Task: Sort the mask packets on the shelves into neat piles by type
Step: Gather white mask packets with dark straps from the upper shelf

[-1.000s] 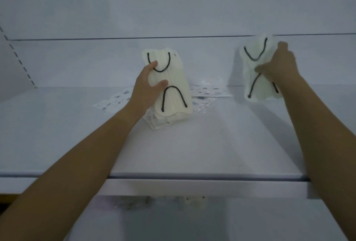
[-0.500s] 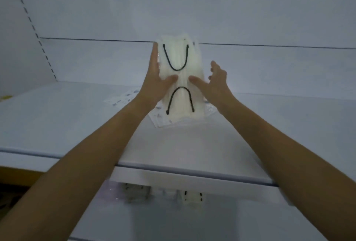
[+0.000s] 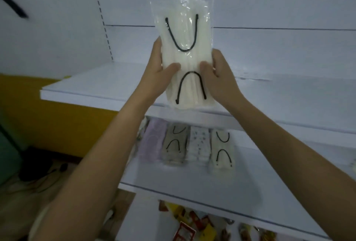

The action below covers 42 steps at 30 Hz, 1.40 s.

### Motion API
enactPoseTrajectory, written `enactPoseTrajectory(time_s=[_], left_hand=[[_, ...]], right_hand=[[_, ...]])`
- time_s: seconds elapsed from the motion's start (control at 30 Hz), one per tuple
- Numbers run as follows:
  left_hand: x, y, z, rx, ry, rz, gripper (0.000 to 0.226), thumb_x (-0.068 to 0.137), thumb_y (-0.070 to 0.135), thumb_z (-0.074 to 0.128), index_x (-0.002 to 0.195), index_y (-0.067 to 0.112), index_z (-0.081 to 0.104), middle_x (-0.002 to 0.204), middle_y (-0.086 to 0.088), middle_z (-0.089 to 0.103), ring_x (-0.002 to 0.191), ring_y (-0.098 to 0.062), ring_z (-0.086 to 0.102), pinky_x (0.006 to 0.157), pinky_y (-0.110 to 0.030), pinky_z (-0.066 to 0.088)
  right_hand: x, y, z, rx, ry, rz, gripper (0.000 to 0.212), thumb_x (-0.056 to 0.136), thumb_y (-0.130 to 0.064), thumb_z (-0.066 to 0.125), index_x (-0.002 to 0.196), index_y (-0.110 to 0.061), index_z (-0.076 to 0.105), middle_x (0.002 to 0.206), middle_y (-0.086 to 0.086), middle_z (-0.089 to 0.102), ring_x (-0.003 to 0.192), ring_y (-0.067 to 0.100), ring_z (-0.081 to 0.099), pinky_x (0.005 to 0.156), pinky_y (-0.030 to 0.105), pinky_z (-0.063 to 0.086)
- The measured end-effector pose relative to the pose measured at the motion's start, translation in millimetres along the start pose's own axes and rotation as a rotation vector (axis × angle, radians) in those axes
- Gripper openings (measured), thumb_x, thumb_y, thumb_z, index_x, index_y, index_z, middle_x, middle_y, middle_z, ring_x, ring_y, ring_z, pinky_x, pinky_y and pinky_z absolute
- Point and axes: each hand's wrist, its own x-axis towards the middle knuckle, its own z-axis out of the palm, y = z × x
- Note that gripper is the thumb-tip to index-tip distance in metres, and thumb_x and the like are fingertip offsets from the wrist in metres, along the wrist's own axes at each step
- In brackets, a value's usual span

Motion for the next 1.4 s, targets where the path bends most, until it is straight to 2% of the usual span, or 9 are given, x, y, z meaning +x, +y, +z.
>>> enactPoseTrajectory(time_s=[0.2, 0.33, 0.43, 0.6, 0.73, 0.8, 0.9, 1.07, 1.4], left_hand=[[-121.8, -21.5, -60.2, -0.102, 0.138, -0.192, 0.032, 0.091, -0.003, 0.044, 0.109, 0.024, 0.044, 0.098, 0.004, 0.056, 0.084, 0.0, 0.059, 0.071, -0.023, 0.052], [-216.9, -73.4, -80.1, -0.156, 0.232, -0.476, 0.029, 0.092, -0.005, 0.041, 0.11, 0.017, 0.048, 0.094, 0.004, 0.058, 0.087, -0.003, 0.059, 0.073, -0.021, 0.053], [-258.1, -116.5, -74.1, -0.1, 0.124, -0.691, 0.029, 0.091, -0.005, 0.041, 0.118, 0.008, 0.043, 0.103, -0.007, 0.057, 0.094, -0.019, 0.056, 0.073, -0.023, 0.052], [-269.5, -151.3, -23.6, -0.062, -0.196, -1.0, 0.017, 0.093, 0.011, 0.049, 0.11, 0.013, 0.051, 0.106, -0.008, 0.062, 0.089, -0.017, 0.058, 0.072, -0.027, 0.051], [-251.7, -162.4, 28.6, 0.064, -0.437, -0.899, 0.025, 0.086, -0.005, 0.047, 0.103, 0.01, 0.057, 0.095, -0.007, 0.062, 0.075, -0.013, 0.056, 0.055, -0.01, 0.046], [-235.0, -172.9, 57.5, 0.114, -0.456, -0.832, 0.03, 0.085, -0.006, 0.051, 0.111, 0.008, 0.059, 0.108, -0.013, 0.062, 0.09, -0.021, 0.059, 0.067, -0.017, 0.047], [-209.4, -196.4, 105.7, 0.176, -0.449, -0.8, 0.045, 0.088, 0.004, 0.056, 0.132, 0.006, 0.044, 0.126, -0.012, 0.052, 0.114, -0.027, 0.051, 0.081, -0.022, 0.04], [-172.6, -233.2, 182.3, 0.182, -0.364, -0.739, 0.054, 0.094, 0.009, 0.049, 0.143, 0.011, 0.028, 0.136, -0.014, 0.045, 0.121, -0.026, 0.047, 0.092, -0.028, 0.042], [-99.2, -305.3, 245.2, 0.637, -0.296, -0.524, 0.041, 0.095, 0.001, 0.04, 0.136, 0.003, 0.039, 0.138, -0.016, 0.039, 0.125, -0.027, 0.043, 0.099, -0.027, 0.033]], right_hand=[[-116.9, -27.2, 84.7, 0.253, -0.118, 0.105, 0.027, 0.099, -0.008, 0.034, 0.126, -0.012, 0.038, 0.09, -0.013, 0.052, 0.071, -0.013, 0.052, 0.067, 0.011, 0.047], [-229.2, -1.3, 134.8, 0.273, -0.365, 0.246, 0.055, 0.098, -0.008, 0.036, 0.148, -0.012, 0.015, 0.142, 0.002, 0.04, 0.125, -0.001, 0.043, 0.103, 0.017, 0.038], [-291.1, 28.8, 151.4, 0.237, -0.4, 0.464, 0.049, 0.098, -0.003, 0.039, 0.143, -0.019, 0.029, 0.128, 0.001, 0.053, 0.1, -0.001, 0.058, 0.083, 0.016, 0.049], [-313.8, 67.4, 134.4, 0.2, -0.139, 0.756, 0.038, 0.096, 0.005, 0.036, 0.128, -0.016, 0.041, 0.111, 0.0, 0.053, 0.086, -0.002, 0.055, 0.064, 0.006, 0.047], [-298.8, 114.5, 96.1, 0.102, -0.048, 0.894, 0.04, 0.094, 0.002, 0.037, 0.133, -0.007, 0.041, 0.121, 0.009, 0.053, 0.098, 0.019, 0.052, 0.077, 0.023, 0.048], [-289.0, 138.7, 74.8, 0.086, -0.051, 0.932, 0.039, 0.096, -0.002, 0.035, 0.134, -0.006, 0.04, 0.122, 0.011, 0.054, 0.099, 0.022, 0.054, 0.082, 0.032, 0.049], [-270.3, 169.6, 44.1, 0.009, -0.006, 0.937, 0.038, 0.095, 0.0, 0.034, 0.132, -0.003, 0.043, 0.12, 0.014, 0.054, 0.098, 0.023, 0.055, 0.077, 0.029, 0.046], [-224.7, 241.4, 2.9, -0.081, 0.112, 0.963, 0.052, 0.091, 0.001, 0.042, 0.141, -0.01, 0.031, 0.123, 0.015, 0.053, 0.093, 0.022, 0.052, 0.074, 0.029, 0.041], [-140.7, 344.6, -13.6, -0.183, -0.083, 0.898, 0.054, 0.094, -0.007, 0.046, 0.145, -0.011, 0.029, 0.142, 0.01, 0.043, 0.124, 0.025, 0.048, 0.095, 0.029, 0.041]])
